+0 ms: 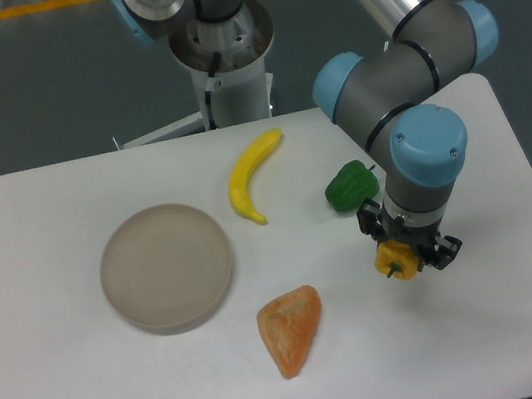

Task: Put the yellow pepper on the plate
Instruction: 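Lift the held yellow pepper up from the table with the gripper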

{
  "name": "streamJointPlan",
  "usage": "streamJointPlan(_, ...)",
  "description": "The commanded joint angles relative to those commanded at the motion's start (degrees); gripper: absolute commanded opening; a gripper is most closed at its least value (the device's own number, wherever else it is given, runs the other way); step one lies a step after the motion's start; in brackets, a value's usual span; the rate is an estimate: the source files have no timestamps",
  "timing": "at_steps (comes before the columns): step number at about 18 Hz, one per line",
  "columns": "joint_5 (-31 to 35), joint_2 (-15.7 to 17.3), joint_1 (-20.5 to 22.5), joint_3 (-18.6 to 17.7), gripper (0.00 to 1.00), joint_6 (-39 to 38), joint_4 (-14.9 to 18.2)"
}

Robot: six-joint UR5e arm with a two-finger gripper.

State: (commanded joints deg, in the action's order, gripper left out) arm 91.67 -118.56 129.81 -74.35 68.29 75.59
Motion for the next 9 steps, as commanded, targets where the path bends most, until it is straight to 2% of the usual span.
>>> streamJointPlan(6, -0.4, 0.6, -1.2, -0.4, 0.13, -1.1, 0.3)
streamJointPlan(9, -0.4, 1.5, -4.8, -1.2, 0.13, -8.2, 1.8)
